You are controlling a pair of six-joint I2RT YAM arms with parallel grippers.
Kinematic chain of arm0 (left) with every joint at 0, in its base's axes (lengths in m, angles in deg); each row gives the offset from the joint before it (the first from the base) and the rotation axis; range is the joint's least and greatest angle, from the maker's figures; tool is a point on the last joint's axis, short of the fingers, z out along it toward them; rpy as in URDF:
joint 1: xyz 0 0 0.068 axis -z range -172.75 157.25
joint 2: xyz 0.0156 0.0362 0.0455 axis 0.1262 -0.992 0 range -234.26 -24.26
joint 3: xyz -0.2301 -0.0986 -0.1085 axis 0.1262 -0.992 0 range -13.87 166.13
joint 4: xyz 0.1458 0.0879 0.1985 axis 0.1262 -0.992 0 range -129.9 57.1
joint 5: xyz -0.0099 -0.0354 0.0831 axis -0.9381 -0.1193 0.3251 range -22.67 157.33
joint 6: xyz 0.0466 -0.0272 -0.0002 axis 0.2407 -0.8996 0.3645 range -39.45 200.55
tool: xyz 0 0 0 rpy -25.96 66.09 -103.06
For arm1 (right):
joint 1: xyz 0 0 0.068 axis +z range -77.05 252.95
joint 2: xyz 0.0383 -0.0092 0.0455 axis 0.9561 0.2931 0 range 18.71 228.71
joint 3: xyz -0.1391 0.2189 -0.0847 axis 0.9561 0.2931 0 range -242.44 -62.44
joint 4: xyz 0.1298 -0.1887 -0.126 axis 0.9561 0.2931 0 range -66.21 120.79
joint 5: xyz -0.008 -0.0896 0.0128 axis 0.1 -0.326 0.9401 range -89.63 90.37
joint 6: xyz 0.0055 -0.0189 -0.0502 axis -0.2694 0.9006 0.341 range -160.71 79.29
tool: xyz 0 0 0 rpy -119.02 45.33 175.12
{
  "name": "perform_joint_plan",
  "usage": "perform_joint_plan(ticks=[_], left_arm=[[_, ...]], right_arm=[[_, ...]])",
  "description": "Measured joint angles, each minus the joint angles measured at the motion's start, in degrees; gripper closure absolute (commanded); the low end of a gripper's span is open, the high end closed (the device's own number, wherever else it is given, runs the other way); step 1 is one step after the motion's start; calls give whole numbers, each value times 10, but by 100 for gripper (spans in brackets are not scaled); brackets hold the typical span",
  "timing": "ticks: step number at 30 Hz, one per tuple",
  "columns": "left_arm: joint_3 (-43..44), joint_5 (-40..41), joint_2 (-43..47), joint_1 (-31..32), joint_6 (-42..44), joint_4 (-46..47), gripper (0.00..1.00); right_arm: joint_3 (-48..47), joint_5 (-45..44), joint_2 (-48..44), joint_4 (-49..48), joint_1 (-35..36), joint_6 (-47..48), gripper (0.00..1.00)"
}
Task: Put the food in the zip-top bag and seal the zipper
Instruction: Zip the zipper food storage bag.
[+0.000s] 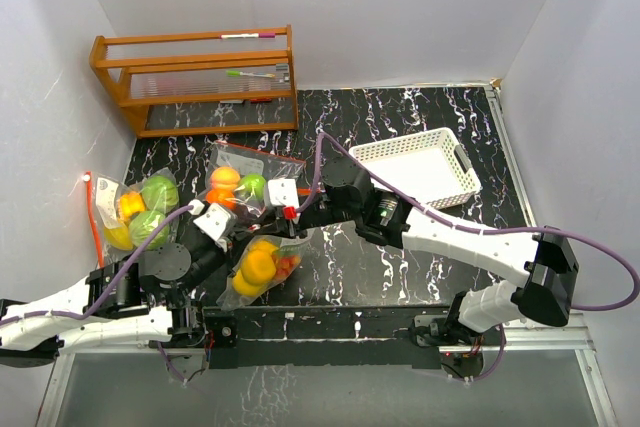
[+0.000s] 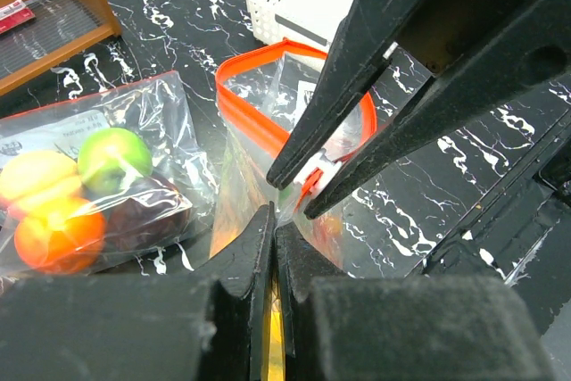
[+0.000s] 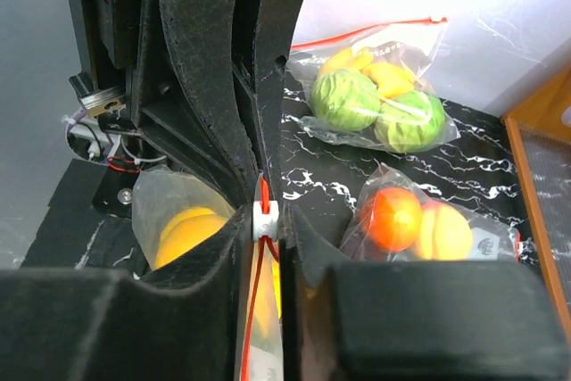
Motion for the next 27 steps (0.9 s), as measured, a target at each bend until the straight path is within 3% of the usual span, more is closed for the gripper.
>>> perform_joint_plan(ticks=[3, 27], left_arm=[[0, 0, 0, 0, 0, 0, 100], [0, -22, 70, 0, -2, 9, 100]], right_arm=[[-2, -3, 0, 3, 0, -4, 92], [5, -11, -1, 3, -20, -11, 92]])
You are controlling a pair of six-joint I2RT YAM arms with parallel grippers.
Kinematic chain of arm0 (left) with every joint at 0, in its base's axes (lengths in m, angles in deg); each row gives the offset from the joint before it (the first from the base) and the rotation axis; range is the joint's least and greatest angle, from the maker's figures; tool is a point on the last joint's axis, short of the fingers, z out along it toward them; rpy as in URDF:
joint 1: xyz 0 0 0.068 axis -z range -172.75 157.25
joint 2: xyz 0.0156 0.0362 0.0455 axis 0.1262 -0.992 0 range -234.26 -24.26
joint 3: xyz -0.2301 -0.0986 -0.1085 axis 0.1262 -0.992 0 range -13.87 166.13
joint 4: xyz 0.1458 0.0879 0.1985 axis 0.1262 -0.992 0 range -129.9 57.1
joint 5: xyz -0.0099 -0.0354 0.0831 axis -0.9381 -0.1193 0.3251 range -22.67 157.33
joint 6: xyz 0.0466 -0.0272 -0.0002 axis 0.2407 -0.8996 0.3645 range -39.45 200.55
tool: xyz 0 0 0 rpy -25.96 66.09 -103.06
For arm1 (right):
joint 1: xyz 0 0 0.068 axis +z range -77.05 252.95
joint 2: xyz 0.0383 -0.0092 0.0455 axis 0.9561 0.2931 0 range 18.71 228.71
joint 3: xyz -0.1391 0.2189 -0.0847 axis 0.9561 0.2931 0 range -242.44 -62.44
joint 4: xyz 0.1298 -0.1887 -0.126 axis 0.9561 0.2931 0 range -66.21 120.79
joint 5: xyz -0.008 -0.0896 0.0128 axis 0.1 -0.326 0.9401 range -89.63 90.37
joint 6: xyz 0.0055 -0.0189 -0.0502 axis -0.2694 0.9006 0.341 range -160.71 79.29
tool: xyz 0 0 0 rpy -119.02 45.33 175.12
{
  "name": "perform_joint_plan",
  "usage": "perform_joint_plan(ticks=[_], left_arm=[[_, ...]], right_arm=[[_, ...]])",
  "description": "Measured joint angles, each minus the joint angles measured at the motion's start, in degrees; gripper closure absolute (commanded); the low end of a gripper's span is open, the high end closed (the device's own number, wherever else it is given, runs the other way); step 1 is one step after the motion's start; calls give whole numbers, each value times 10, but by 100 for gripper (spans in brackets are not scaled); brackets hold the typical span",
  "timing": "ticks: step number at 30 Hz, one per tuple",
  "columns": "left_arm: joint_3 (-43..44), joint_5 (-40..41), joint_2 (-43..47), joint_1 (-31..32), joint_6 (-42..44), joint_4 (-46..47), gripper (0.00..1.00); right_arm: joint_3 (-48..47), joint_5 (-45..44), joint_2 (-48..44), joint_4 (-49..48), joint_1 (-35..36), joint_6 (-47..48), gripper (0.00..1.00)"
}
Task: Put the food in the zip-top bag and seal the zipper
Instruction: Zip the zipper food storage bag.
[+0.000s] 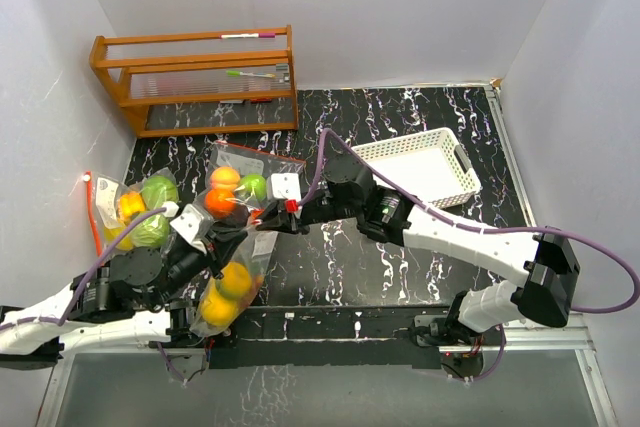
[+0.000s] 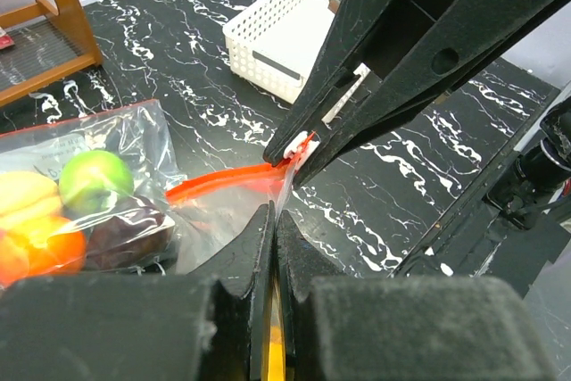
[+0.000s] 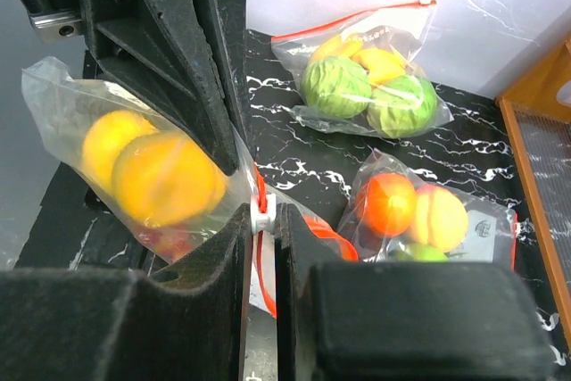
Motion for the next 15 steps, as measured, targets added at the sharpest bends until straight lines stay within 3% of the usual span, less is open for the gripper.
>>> perform_joint_plan(ticks=[2, 3, 4, 10, 15], left_arm=[[0, 0, -5, 0, 1, 1, 100], [0, 1, -9, 0, 2, 1, 94], [0, 1, -13, 0, 3, 1, 82], [16, 3, -71, 0, 33, 6, 33], [29, -12, -122, 0, 60, 19, 28]], right_arm=[[1, 5, 0, 2, -3, 0, 92], [2, 7, -1, 3, -6, 0, 92], [2, 10, -1, 5, -7, -1, 92], [0, 12, -2, 45, -40, -2, 92], [-28, 32, 3, 76, -43, -2, 92]])
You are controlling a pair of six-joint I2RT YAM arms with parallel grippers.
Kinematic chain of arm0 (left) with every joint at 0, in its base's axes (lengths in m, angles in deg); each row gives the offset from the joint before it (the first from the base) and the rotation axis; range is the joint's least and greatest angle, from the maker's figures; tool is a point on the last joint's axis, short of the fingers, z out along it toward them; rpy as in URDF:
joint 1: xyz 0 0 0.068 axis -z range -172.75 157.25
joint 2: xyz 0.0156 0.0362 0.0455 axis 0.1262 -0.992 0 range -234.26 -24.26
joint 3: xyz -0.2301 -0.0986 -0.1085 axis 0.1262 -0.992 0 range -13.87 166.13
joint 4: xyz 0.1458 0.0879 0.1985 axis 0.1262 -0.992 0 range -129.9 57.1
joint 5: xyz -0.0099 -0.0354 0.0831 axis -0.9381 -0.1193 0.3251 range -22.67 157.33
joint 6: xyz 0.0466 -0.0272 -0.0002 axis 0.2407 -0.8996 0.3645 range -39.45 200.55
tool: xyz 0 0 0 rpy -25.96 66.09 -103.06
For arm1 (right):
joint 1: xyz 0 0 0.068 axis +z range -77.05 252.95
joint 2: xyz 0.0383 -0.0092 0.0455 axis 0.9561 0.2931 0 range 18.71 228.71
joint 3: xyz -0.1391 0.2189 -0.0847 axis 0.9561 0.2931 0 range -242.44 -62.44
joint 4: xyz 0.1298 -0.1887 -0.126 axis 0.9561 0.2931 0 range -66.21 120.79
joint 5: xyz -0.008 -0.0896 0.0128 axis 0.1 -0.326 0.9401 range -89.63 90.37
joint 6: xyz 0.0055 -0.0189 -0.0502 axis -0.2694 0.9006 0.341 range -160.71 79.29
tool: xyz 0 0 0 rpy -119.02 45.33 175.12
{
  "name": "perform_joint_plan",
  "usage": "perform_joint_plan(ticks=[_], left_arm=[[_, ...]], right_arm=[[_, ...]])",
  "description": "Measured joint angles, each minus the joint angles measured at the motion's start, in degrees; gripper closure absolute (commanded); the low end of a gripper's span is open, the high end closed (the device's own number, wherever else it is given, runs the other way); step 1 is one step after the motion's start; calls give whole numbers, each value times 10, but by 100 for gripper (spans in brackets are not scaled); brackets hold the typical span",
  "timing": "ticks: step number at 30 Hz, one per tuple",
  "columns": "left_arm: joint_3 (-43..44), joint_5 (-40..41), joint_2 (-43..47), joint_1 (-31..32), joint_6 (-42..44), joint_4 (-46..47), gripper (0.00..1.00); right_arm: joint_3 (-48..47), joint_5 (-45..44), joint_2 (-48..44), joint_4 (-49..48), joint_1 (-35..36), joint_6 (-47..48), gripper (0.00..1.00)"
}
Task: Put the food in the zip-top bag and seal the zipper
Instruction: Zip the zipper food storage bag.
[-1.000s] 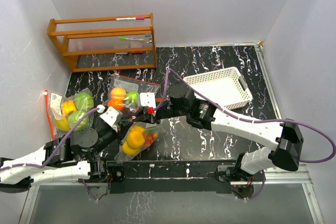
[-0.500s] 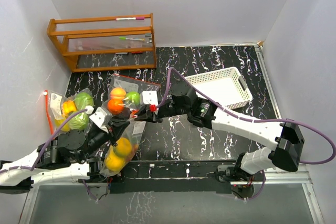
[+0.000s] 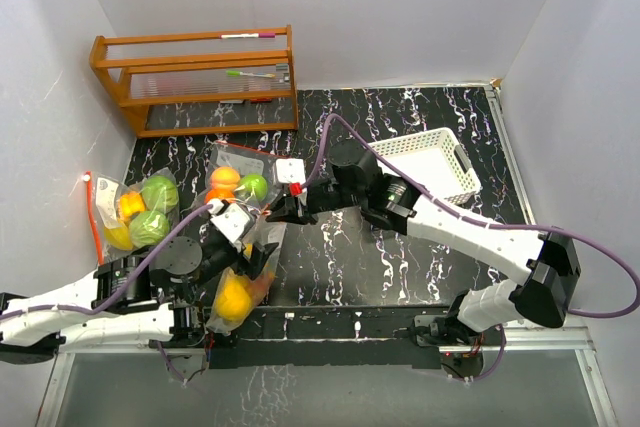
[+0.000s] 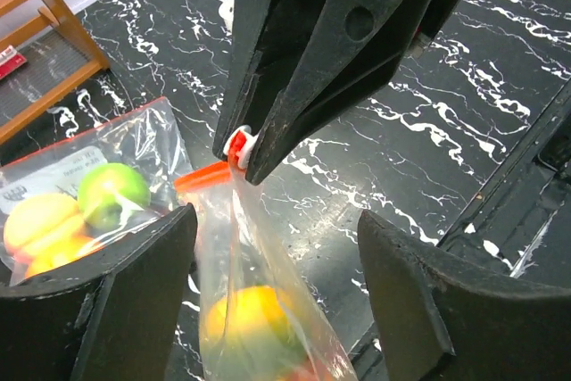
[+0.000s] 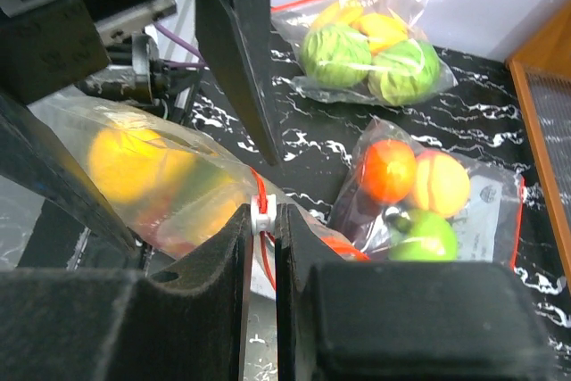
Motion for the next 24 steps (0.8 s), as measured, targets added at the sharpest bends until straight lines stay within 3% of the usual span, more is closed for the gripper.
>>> perform_joint_plan(ticks=[8, 13, 24], left_arm=[[27, 3, -38, 0, 34, 8, 31], [41, 12, -64, 0, 62, 12, 58], [48, 15, -62, 0, 101, 15, 64]], right_arm=[[-34, 38, 0, 28, 2, 1, 92], [-43, 51, 0, 48, 2, 4, 92], [-45, 53, 0, 83, 2, 25, 91]])
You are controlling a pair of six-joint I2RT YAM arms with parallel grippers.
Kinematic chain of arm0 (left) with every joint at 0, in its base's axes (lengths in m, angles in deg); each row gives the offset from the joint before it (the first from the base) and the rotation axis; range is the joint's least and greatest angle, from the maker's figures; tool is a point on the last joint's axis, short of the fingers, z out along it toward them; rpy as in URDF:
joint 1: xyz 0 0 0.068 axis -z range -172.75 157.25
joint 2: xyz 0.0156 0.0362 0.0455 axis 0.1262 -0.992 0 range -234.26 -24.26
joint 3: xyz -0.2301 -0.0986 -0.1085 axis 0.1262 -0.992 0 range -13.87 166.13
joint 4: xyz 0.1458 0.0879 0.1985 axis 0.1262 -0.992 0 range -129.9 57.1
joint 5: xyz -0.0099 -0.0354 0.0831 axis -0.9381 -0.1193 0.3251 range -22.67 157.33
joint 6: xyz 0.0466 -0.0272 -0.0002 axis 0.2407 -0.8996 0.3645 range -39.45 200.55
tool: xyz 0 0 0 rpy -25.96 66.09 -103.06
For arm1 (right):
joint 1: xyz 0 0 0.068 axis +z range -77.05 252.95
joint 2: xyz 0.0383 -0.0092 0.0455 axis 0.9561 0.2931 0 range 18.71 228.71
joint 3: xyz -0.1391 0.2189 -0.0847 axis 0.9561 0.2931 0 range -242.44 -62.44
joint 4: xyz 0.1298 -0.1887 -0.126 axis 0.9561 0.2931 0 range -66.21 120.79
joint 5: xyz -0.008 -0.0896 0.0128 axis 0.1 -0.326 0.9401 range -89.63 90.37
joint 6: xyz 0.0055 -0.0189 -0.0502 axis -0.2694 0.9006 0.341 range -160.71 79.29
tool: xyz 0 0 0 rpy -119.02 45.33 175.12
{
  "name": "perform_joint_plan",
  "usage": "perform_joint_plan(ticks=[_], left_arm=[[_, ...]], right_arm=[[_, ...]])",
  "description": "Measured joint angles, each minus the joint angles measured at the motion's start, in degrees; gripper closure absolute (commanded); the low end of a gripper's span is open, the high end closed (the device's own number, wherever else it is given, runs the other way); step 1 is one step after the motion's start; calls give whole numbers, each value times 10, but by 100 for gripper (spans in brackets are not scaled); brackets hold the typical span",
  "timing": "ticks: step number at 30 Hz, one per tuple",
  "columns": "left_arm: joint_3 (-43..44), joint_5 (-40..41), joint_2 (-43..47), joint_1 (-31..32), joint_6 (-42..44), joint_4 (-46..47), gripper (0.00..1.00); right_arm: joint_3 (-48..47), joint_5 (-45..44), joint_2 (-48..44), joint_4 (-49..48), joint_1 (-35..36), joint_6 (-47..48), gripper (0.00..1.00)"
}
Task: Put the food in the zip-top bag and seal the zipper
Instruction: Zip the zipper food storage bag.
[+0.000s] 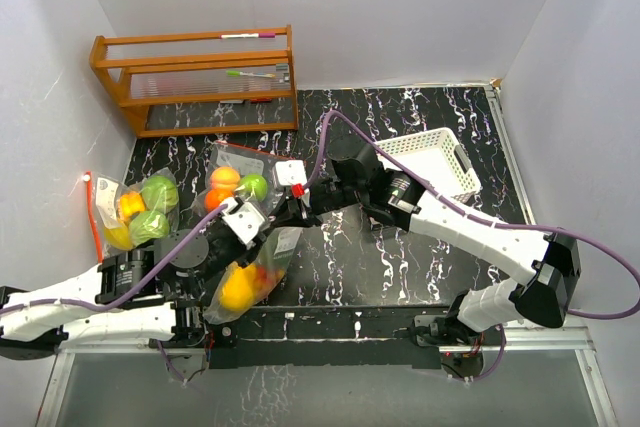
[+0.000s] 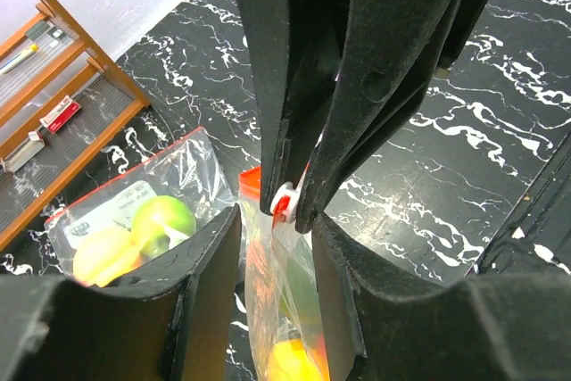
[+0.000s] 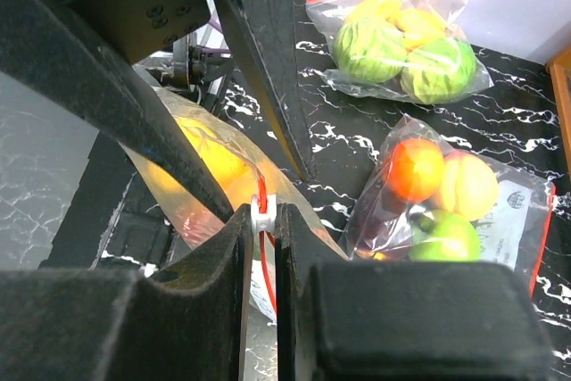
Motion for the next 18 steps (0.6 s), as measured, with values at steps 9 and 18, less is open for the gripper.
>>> perform_joint_plan(ticks=[9, 18], left_arm=[[-2, -30, 17, 0, -5, -22, 59], [-14, -49, -1, 0, -1, -26, 79]], right_arm=[[-7, -1, 0, 9, 0, 8, 91], [-11, -1, 0, 17, 0, 8, 91]])
